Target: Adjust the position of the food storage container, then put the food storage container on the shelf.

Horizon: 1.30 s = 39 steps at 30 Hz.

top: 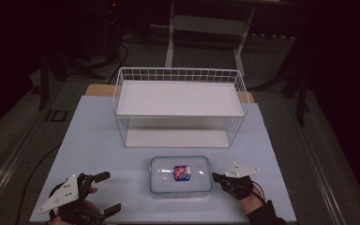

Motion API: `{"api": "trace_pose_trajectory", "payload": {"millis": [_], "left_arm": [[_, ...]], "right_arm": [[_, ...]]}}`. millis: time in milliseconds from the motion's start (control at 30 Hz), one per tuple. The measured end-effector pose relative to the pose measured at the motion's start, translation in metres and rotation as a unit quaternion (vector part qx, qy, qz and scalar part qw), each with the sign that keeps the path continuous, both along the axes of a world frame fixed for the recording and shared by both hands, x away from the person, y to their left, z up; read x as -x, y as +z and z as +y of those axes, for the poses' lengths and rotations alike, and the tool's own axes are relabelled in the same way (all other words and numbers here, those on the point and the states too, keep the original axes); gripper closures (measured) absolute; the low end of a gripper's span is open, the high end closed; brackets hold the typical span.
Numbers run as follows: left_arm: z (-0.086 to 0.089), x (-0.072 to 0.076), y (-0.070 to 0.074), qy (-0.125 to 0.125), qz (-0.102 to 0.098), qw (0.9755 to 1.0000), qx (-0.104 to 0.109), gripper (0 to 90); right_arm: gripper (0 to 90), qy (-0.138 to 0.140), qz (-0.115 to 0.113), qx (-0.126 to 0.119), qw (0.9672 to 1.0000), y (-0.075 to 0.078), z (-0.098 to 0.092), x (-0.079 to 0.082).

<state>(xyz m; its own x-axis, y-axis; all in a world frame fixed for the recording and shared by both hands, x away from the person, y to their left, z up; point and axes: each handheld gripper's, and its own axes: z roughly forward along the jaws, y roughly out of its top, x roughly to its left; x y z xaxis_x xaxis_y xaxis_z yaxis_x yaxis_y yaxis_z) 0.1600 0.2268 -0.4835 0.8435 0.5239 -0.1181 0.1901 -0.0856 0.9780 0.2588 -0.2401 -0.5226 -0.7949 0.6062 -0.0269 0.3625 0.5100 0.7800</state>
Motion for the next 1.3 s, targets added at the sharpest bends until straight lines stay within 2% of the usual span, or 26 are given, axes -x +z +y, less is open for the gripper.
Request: {"api": "trace_pose_trajectory", "payload": {"millis": [433, 467, 533, 633, 767, 900, 933, 967, 1000, 1033, 1067, 1133, 1200, 1267, 1300], "left_arm": [[-0.001, 0.0, 0.0, 0.0, 0.003, 1.0, -0.002, 0.0], [-0.002, -0.001, 0.0, 0.002, 0.004, 1.0, -0.004, 0.0], [-0.003, -0.001, 0.0, 0.007, 0.009, 0.9999, -0.01, 0.0], [-0.007, -0.001, 0.005, 0.01, 0.009, 0.9997, -0.019, 0.0], [-0.013, -0.001, 0.013, 0.008, 0.006, 0.9997, -0.024, 0.0], [-0.016, -0.004, 0.019, 0.015, 0.014, 0.9991, -0.038, 0.0], [-0.016, -0.005, 0.02, 0.018, 0.017, 0.9991, -0.035, 0.0], [-0.016, -0.005, 0.02, 0.018, 0.017, 0.9991, -0.035, 0.0], [-0.018, -0.012, 0.023, 0.03, 0.033, 0.9985, -0.033, 0.0], [-0.018, -0.012, 0.023, 0.03, 0.033, 0.9985, -0.033, 0.0], [-0.019, -0.014, 0.024, 0.035, 0.038, 0.998, -0.036, 0.0], [-0.022, -0.018, 0.027, 0.035, 0.044, 0.9978, -0.036, 0.0], [-0.026, -0.022, 0.029, 0.034, 0.056, 0.9969, -0.043, 0.0], [-0.031, -0.026, 0.031, 0.025, 0.067, 0.9965, -0.043, 0.0], [-0.033, -0.028, 0.032, 0.023, 0.072, 0.9962, -0.043, 0.0]], "right_arm": [[90.0, 0.002, 0.002, -0.007, 1.0, 0.0, -0.001, 0.0], [89.2, 0.0, -0.007, -0.001, 1.0, 0.003, -0.003, 0.003], [86.0, -0.003, -0.012, -0.004, 0.9999, 0.007, -0.007, 0.006], [82.5, -0.012, -0.024, -0.018, 0.9995, 0.016, -0.014, 0.011], [65.8, -0.02, -0.04, -0.046, 0.9979, 0.03, -0.022, 0.018], [38.9, -0.021, -0.054, -0.075, 0.9955, 0.043, -0.025, 0.026], [32.3, -0.018, -0.055, -0.085, 0.9947, 0.046, -0.025, 0.027], [32.3, -0.018, -0.055, -0.085, 0.9947, 0.046, -0.025, 0.027], [26.3, -0.01, -0.056, -0.094, 0.9939, 0.049, -0.025, 0.029], [26.3, -0.01, -0.056, -0.094, 0.9939, 0.049, -0.025, 0.029], [14.0, 0.003, -0.061, -0.114, 0.9916, 0.057, -0.024, 0.034], [12.6, 0.005, -0.065, -0.128, 0.9896, 0.063, -0.023, 0.036], [13.4, -0.008, -0.083, -0.116, 0.9897, 0.067, -0.02, 0.038], [14.7, -0.014, -0.101, -0.114, 0.9883, 0.071, -0.018, 0.04], [15.1, -0.012, -0.103, -0.111, 0.9883, 0.073, -0.017, 0.04]]}}
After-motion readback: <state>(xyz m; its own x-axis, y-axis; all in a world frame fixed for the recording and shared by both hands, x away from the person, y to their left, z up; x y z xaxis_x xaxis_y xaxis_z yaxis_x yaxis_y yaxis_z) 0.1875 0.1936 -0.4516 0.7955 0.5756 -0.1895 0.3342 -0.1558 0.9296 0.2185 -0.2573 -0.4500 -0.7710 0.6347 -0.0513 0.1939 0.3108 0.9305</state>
